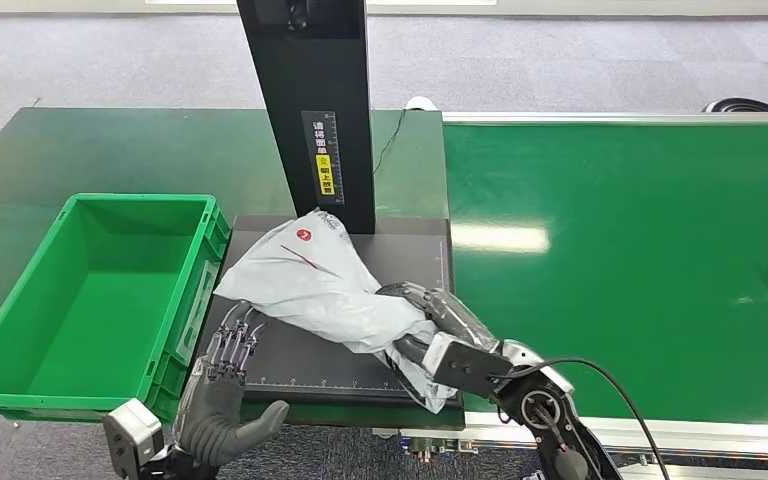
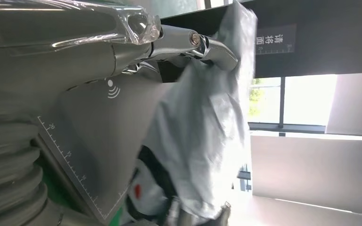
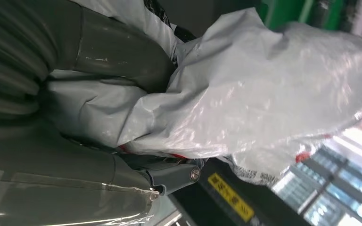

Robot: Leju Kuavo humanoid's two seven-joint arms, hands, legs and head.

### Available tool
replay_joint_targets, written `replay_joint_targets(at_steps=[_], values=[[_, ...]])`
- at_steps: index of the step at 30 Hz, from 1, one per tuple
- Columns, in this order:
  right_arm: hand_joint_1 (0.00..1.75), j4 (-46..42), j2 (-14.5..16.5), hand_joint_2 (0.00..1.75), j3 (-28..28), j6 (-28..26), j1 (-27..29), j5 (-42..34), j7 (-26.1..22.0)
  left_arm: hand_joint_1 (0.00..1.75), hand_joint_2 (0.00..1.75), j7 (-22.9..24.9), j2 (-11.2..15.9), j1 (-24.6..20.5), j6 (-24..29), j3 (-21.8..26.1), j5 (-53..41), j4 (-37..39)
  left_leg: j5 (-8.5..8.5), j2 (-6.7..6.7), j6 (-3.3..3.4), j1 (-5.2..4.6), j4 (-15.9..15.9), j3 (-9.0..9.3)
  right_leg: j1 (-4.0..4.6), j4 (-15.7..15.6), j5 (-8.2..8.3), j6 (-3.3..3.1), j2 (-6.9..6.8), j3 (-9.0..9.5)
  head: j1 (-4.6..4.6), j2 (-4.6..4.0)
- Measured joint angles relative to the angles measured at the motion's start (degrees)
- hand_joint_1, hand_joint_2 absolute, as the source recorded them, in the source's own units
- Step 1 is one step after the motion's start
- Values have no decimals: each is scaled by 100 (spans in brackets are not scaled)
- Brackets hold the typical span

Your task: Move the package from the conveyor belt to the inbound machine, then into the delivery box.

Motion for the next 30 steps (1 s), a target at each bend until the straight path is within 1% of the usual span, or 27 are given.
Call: replay_joint_targets(at_steps=[4, 10, 14, 16, 19, 21, 23, 26, 30], values=[[175, 472, -93, 175, 531, -104, -417, 211, 32, 0, 175, 2, 1, 42, -5, 22, 0, -4, 0, -3, 0, 0, 0, 0, 0, 0, 0, 0, -2, 0, -1, 0], [175, 646, -137, 175, 691, -114, -527, 216, 44, 0, 175, 3, 2, 47, -5, 25, 0, -4, 0, -5, 0, 0, 0, 0, 0, 0, 0, 0, -2, 0, 0, 0], [175, 769, -156, 175, 781, -175, -636, 248, 156, 0, 175, 7, 1, 60, -7, 27, -1, -5, 0, -4, 0, 0, 0, 0, 0, 0, 0, 0, -2, 0, 0, 0], [175, 895, -166, 175, 849, -383, -737, 347, 211, 0, 175, 7, 0, 85, -4, 32, -2, -11, 0, -4, 0, 0, 0, 0, 0, 0, 0, 0, -2, 0, -1, 0], [175, 1062, -155, 175, 930, -922, -863, 553, 203, 0, 175, 5, 0, 125, 5, 46, -2, -35, 1, -4, 0, 0, 1, 0, 0, 0, 0, 0, -2, 0, -1, 0], [175, 1121, -108, 175, 941, -1326, -921, 557, 79, 0, 175, 4, 0, 130, 19, 56, 3, -54, 1, -4, 0, 0, 1, 0, 0, 0, 0, 0, -2, 0, -1, 0], [175, 1138, -35, 175, 927, -1618, -970, 436, -71, 0, 175, 8, 0, 123, 43, 63, 30, -70, 1, -3, 0, 0, 1, 1, 0, 0, 0, 0, -1, -1, -1, 0], [175, 1111, 61, 175, 882, -1802, -1019, 185, -199, 0, 175, 22, 4, 115, 92, 74, 91, -94, 1, -3, 0, 0, 0, 1, 1, 1, 0, 0, -1, -2, 0, 0], [175, 1085, 150, 175, 863, -1891, -1060, -57, -288, 0, 175, 24, 20, 120, 133, 83, 149, -119, 1, -3, 0, 0, 0, 0, 0, 1, 0, 0, -1, -2, -1, 0]])
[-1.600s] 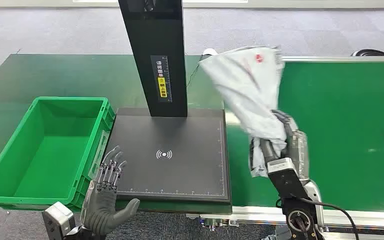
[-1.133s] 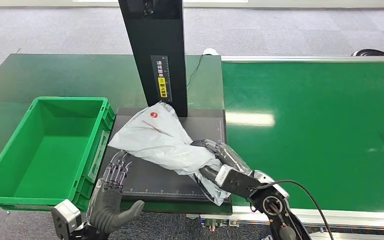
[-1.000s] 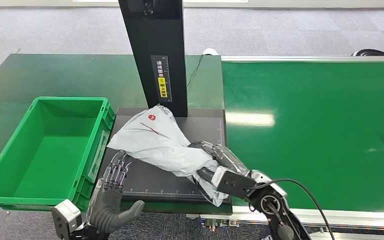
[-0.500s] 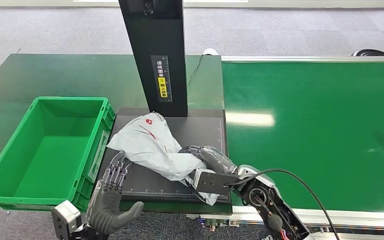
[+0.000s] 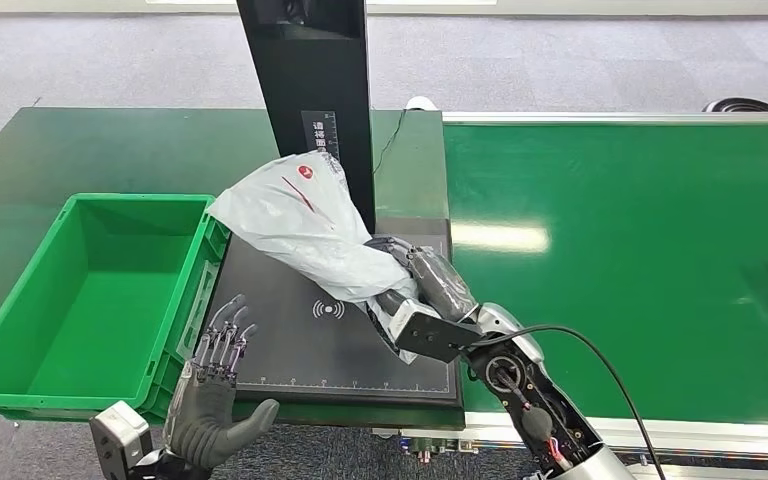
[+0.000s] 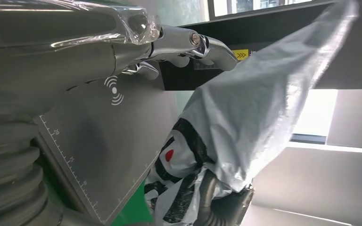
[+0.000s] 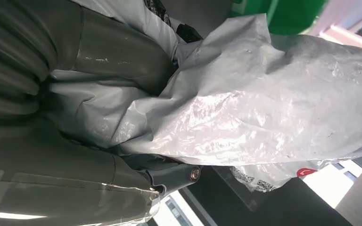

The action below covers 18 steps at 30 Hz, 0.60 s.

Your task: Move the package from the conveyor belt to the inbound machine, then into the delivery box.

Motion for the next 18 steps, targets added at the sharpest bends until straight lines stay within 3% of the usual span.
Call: replay_joint_targets(at_steps=[10, 14, 18], values=[[175, 1, 127, 175, 22, -144, -40, -238, -17, 0, 175, -48, 49, 40, 191, 61, 107, -82, 0, -1, 0, 0, 0, 0, 0, 0, 0, 0, 0, 0, 0, 0], [2, 5, 132, 175, 30, -15, -40, -273, 8, 0, 175, -69, 55, 102, 203, 136, 127, -180, 0, -2, 0, 0, 0, 0, 0, 0, 0, 0, 0, 0, 0, 0], [0, 26, 133, 175, 55, 97, -48, -237, 113, 0, 175, -76, 55, 150, 219, 172, 123, -248, 0, -2, 0, 0, 0, -1, 0, 0, 0, 0, 0, 0, 0, 0]])
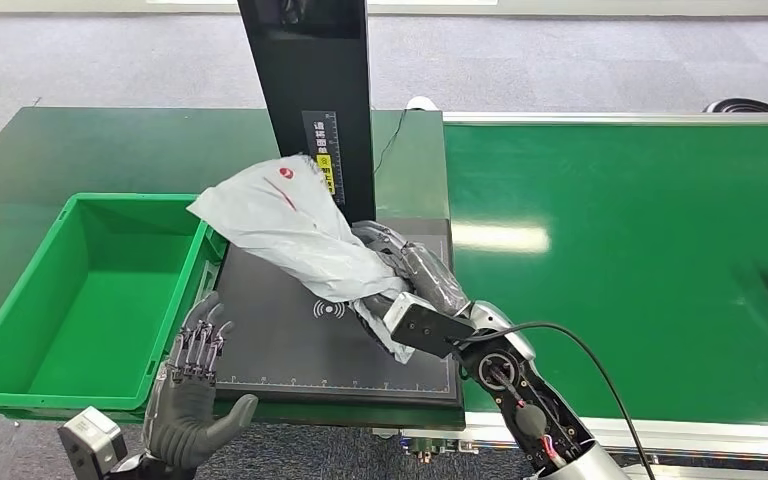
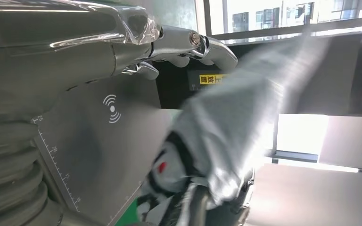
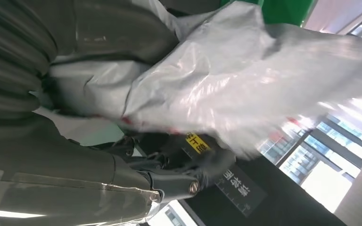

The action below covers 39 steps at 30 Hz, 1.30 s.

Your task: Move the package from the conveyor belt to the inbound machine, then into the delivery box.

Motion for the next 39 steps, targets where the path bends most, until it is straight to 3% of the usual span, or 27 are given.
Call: replay_joint_targets(at_steps=[19, 24, 28, 33, 39], values=[[0, 95, -3, 175, 58, 4, -71, -24, 40, 0, 175, 7, -12, 111, 198, 36, -167, -95, 0, 0, 0, 0, 0, 2, 0, 0, 0, 0, 0, 0, 0, 0], [0, -44, -9, 175, -183, -216, 44, -486, 6, 0, 175, 282, -37, 118, 1332, -52, -1771, -138, 0, 0, 0, 0, 1, 3, 0, 0, 0, 0, -1, -1, 0, 0], [0, -178, -11, 175, -468, -250, 151, -820, 3, 0, 175, 738, -8, 3, 1988, -442, -3289, -103, 0, 0, 0, -1, 2, 3, -1, 0, 0, 0, 0, -2, 0, 0], [0, -255, -26, 175, -819, -175, 271, -1198, -9, 0, 175, 1247, 88, -322, 2313, -1164, -4670, 190, 0, -2, 0, -1, 3, 4, -2, -1, 1, 0, -1, 0, 1, 0], [0, -292, -66, 175, -1107, -111, 389, -1429, -33, 0, 175, 1411, 238, -757, 2307, -1888, -5059, 722, 0, -5, 0, -1, 4, 5, -2, -1, 2, 0, -5, -3, -1, 0]])
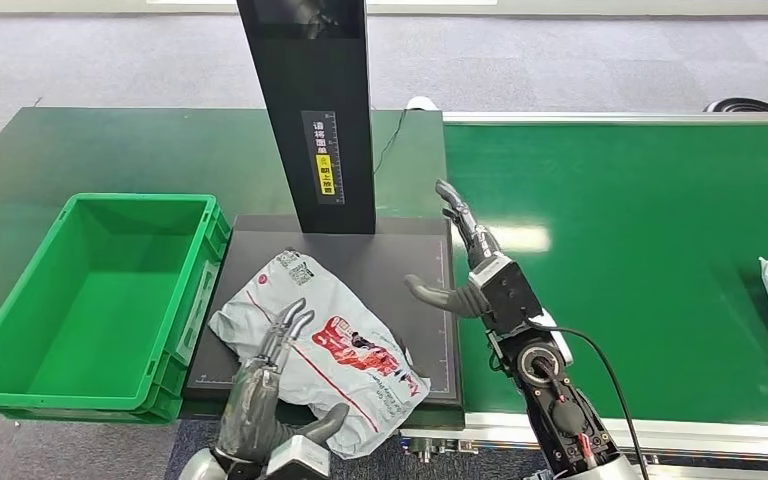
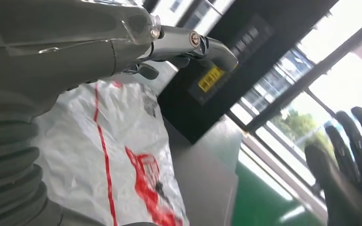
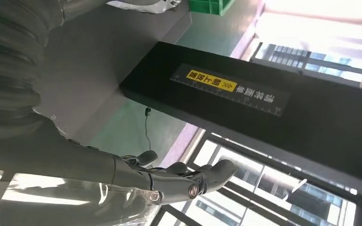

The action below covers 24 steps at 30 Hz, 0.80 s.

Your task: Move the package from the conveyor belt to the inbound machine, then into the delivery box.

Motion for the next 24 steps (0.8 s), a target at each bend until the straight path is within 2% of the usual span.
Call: replay_joint_targets(at_steps=[5, 11, 19, 24], values=[[0, -269, -14, 175, -226, 48, 265, -249, -27, 0, 175, 72, 97, -790, -340, -722, -87, 906, 1, -7, 0, 0, 0, -1, 0, 0, 0, 0, -5, 4, 1, 0], [0, -610, -6, 175, -378, 152, 448, -364, 24, 0, 175, 196, 57, -1596, -623, -1456, -125, 2211, 1, -4, 1, -1, 1, -1, -1, 0, 1, 1, -4, 5, 1, 0], [0, -864, 126, 175, -401, 265, 408, -469, 100, 0, 175, 289, -160, -2340, -786, -1893, -80, 3669, 1, -6, 1, 0, 0, -1, 0, 0, 2, 0, -4, 5, 1, 0], [0, -1105, 169, 175, -394, 463, 443, -475, 158, 0, 175, 273, -239, -2625, -683, -2043, -32, 4252, 2, -5, 1, 0, 0, 0, 0, 1, 2, 1, -4, 8, 1, 0]])
